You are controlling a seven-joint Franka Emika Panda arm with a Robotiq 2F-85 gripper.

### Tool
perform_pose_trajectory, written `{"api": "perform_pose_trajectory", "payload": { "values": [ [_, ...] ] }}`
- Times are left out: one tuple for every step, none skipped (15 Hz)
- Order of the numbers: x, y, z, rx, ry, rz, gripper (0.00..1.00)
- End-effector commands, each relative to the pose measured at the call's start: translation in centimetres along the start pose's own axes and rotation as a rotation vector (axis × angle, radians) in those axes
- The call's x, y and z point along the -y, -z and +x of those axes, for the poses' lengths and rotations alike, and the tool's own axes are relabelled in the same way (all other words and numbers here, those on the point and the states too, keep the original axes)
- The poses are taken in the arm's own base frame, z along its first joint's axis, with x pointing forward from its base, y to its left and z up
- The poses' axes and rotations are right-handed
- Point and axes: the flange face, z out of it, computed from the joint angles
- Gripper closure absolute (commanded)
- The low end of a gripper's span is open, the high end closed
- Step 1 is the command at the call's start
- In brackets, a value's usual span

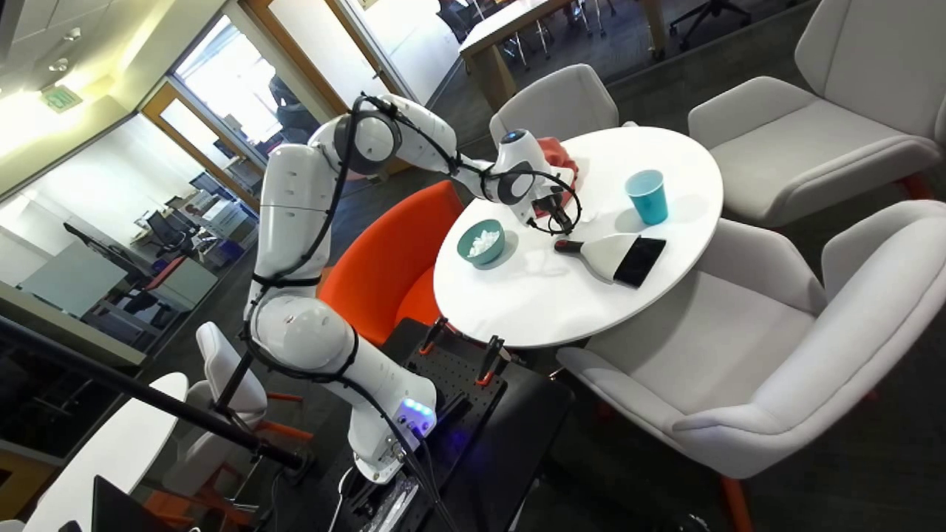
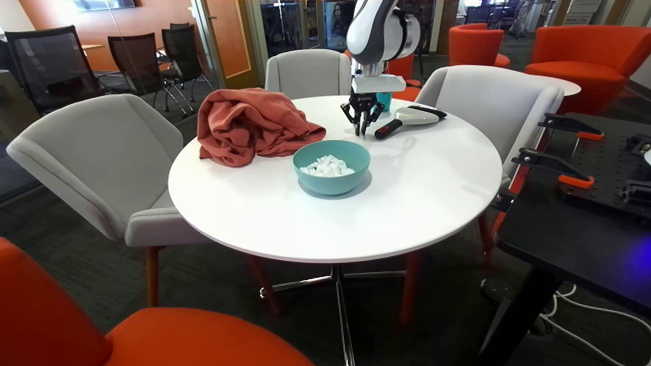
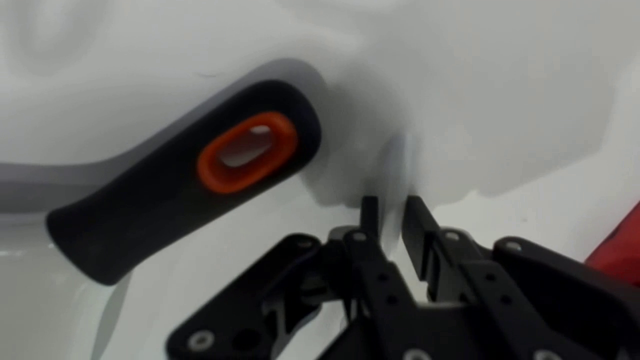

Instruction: Get the white spoon and use it to stir the contents of the green bowl

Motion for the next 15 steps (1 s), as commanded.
{"api": "perform_pose_trajectory", "payload": {
  "values": [
    [0.5, -0.1, 0.1, -0.031, -0.019, -0.002, 1.0],
    [0.7, 0.1, 0.0, -0.031, -0.014, -0.004, 0.98],
    [0.8, 0.5, -0.2, -0.034, -0.006, -0.006, 0.97],
    [1.1, 1.3, -0.6, -0.039, 0.009, -0.001, 0.98],
    [1.3, 2.1, -1.0, -0.038, 0.022, 0.005, 0.97],
    [1.6, 3.5, -1.7, -0.027, 0.044, 0.021, 0.97],
    [1.9, 4.6, -2.4, -0.01, 0.066, 0.039, 0.97],
    [2.1, 6.3, -3.3, 0.026, 0.102, 0.06, 0.97],
    [2.2, 7.9, -4.1, 0.056, 0.144, 0.078, 0.97],
    [2.2, 9.5, -5.0, 0.101, 0.195, 0.091, 0.97],
    [2.1, 10.9, -5.9, 0.135, 0.238, 0.105, 0.97],
    [1.9, 12.6, -6.6, 0.178, 0.279, 0.115, 0.97],
    [1.4, 14.3, -7.3, 0.227, 0.315, 0.12, 0.97],
    [0.7, 16.1, -7.9, 0.284, 0.343, 0.113, 0.97],
    [0.1, 17.6, -8.6, 0.339, 0.371, 0.11, 0.97]
  ]
}}
